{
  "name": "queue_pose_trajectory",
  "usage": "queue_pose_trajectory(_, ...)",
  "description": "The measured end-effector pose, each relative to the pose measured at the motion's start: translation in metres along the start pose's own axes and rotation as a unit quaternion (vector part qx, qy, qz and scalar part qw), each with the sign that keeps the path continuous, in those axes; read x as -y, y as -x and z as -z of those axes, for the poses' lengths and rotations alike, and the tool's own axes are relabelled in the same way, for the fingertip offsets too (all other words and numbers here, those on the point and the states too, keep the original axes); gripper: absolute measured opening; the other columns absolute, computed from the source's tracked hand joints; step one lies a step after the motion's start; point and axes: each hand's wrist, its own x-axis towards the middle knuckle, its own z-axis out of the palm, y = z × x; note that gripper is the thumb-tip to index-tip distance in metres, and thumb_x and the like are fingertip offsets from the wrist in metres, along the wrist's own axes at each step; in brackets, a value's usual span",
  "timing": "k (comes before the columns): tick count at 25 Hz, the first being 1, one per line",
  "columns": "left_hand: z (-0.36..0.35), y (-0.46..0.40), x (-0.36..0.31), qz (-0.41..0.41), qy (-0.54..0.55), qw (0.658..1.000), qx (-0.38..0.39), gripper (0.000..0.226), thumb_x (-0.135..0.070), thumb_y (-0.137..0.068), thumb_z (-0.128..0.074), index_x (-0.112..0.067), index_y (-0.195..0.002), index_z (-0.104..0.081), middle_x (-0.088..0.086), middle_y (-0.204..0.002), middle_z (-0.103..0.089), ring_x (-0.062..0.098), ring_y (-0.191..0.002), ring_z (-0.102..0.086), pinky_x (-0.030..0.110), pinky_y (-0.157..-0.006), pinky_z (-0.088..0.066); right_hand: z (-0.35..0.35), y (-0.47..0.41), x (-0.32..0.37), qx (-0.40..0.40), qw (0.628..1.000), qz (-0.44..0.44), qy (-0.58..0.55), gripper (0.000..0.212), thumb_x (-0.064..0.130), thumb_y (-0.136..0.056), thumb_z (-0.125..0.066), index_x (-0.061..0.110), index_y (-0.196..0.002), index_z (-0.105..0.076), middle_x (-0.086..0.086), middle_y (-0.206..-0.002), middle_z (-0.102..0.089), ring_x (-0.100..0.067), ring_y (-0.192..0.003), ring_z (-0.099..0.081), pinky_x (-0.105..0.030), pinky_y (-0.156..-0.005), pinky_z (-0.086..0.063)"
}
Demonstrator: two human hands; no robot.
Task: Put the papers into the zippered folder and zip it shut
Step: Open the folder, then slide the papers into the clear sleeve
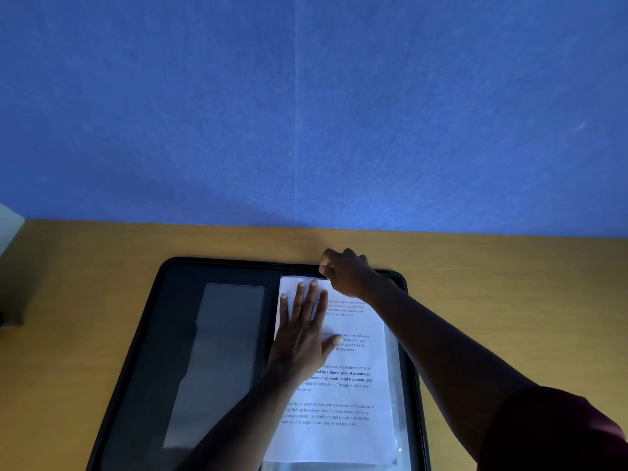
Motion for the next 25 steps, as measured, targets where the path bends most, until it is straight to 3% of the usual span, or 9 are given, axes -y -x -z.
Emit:
queue_pose_trajectory(5, -0.001, 0.000, -0.001, 0.003, -0.001, 1.000, 0.000, 0.091, -0.070, -0.093, -0.025, -0.016, -0.157, 0.010, 0.007, -0.164, 0.022, 0.026, -0.149, 0.027, 0.055, -0.121, 0.013, -0.002, 0.003, 0.001, 0.009, 1.000, -0.014, 0.006, 0.017, 0.029, -0.100, -0.037, 0.020, -0.108, -0.049, -0.010, -0.097, -0.066, -0.025, -0.086, -0.053, -0.041, -0.085, -0.038)
queue_pose_trajectory(8, -0.001, -0.001, -0.001, 0.006, -0.004, 1.000, 0.000, 0.092, -0.071, -0.092, -0.022, -0.015, -0.157, 0.010, 0.007, -0.164, 0.022, 0.026, -0.149, 0.027, 0.055, -0.121, 0.012, -0.001, 0.004, 0.002, 0.027, 0.999, -0.015, -0.008, 0.020, 0.029, -0.100, -0.038, 0.018, -0.111, -0.050, -0.010, -0.104, -0.067, -0.026, -0.089, -0.056, -0.039, -0.084, -0.038)
queue_pose_trajectory(13, -0.002, -0.001, -0.001, 0.009, 0.003, 1.000, -0.008, 0.092, -0.071, -0.091, -0.021, -0.014, -0.158, 0.005, 0.008, -0.165, 0.017, 0.028, -0.151, 0.020, 0.058, -0.122, 0.003, 0.008, 0.009, 0.003, 0.070, 0.997, -0.020, -0.040, 0.021, 0.025, -0.099, -0.043, 0.015, -0.112, -0.057, -0.011, -0.111, -0.064, -0.026, -0.092, -0.061, -0.038, -0.079, -0.052)
queue_pose_trajectory(20, -0.001, 0.000, -0.002, 0.007, 0.023, 0.999, -0.022, 0.094, -0.070, -0.089, -0.024, -0.018, -0.156, 0.015, 0.009, -0.165, 0.020, 0.028, -0.152, 0.019, 0.056, -0.122, 0.003, 0.008, 0.007, 0.002, 0.096, 0.995, 0.006, -0.027, 0.015, 0.018, -0.088, -0.068, 0.017, -0.103, -0.068, 0.001, -0.105, -0.066, -0.012, -0.089, -0.056, -0.024, -0.072, -0.042)
queue_pose_trajectory(25, -0.002, 0.001, -0.003, 0.008, 0.020, 1.000, -0.016, 0.094, -0.069, -0.091, -0.026, -0.016, -0.157, 0.015, 0.012, -0.163, 0.024, 0.030, -0.151, 0.022, 0.055, -0.123, 0.002, 0.019, 0.008, -0.005, 0.101, 0.994, -0.008, 0.034, 0.014, 0.020, -0.087, -0.068, 0.019, -0.100, -0.063, -0.001, -0.105, -0.064, -0.019, -0.092, -0.059, -0.032, -0.075, -0.049)
